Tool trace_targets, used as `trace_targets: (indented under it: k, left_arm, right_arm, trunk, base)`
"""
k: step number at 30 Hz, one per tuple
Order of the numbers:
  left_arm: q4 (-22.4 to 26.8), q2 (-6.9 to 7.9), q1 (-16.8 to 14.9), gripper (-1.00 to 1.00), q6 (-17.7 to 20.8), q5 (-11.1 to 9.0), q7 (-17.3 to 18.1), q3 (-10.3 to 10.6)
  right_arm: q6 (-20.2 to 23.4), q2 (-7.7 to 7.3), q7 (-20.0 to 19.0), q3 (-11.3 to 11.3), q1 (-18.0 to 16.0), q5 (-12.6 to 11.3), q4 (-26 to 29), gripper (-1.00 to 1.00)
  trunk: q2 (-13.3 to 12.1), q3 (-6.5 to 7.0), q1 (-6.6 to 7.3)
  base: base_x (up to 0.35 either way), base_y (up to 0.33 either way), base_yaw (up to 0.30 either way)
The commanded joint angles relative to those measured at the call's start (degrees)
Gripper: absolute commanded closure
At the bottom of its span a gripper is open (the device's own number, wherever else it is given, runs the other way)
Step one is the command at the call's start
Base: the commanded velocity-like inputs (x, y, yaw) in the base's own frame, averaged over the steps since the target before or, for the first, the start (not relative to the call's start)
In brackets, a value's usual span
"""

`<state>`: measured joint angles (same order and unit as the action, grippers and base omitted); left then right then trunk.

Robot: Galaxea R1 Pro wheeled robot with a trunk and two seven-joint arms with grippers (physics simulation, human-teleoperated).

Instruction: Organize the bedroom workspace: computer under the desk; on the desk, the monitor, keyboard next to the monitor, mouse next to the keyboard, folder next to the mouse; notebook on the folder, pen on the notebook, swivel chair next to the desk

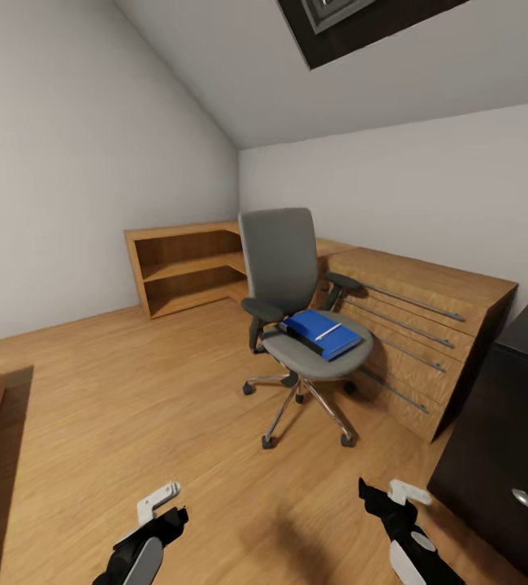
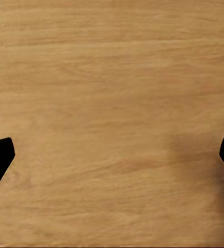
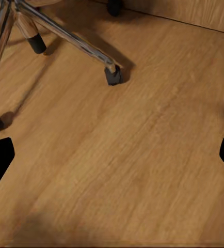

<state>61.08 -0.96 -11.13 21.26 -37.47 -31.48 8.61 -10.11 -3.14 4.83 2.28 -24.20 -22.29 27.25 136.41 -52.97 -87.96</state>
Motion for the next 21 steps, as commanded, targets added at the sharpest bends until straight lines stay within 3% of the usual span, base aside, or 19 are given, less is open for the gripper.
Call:
trace_targets:
  k: [1, 6, 7, 8, 15, 21]
  left_arm:
    - [-1.8, 0.41, -0.03, -1.0, 0.03, -0.38, -0.41, 0.13]
    - [-7.54, 1.88, -0.03, -1.0, -3.83, -0.25, -0.29, 0.26]
    - [-9.03, 3.7, -0.03, -1.0, -12.41, -0.29, -0.17, 0.88]
    - [-9.1, 3.78, -0.03, -1.0, -13.33, -0.32, -0.15, 1.27]
    - [-9.36, 4.32, 0.49, -1.0, -16.92, -0.33, -0.28, 7.28]
    - [-9.39, 4.39, 1.01, -1.0, -17.41, -0.33, -0.38, 8.19]
  right_arm:
    - [-0.72, 0.05, 0.21, 0.29, 0.37, 0.09, -0.24, -1.0]
    - [-3.78, 0.61, 0.16, 0.28, 1.06, 2.78, -2.31, -1.0]
    - [-9.0, 0.51, 0.11, 0.11, 1.28, 4.15, -7.32, -1.0]
    - [-9.59, 0.51, 0.11, 0.09, 1.29, 4.18, -7.99, -1.0]
    - [-16.14, 0.89, 0.09, 0.29, 1.34, 4.53, -16.02, -1.0]
    - [-19.84, 2.0, 0.09, 0.23, 1.34, 4.72, -17.8, -1.0]
  trunk:
    - [-0.39, 0.13, 0.24]
    - [-2.4, 1.03, 1.34]
    - [-2.8, 1.21, 1.56]
    - [-3.2, 1.39, 1.78]
    - [-6.01, 2.65, 3.31]
    - [-8.41, 3.72, 4.63]
  base:
    - [0.0, 0.0, 0.0]
    - [0.0, 0.0, 0.0]
    - [0.0, 0.0, 0.0]
    - [0.0, 0.0, 0.0]
    - [0.0, 0.0, 0.0]
    - [0.0, 0.0, 0.0]
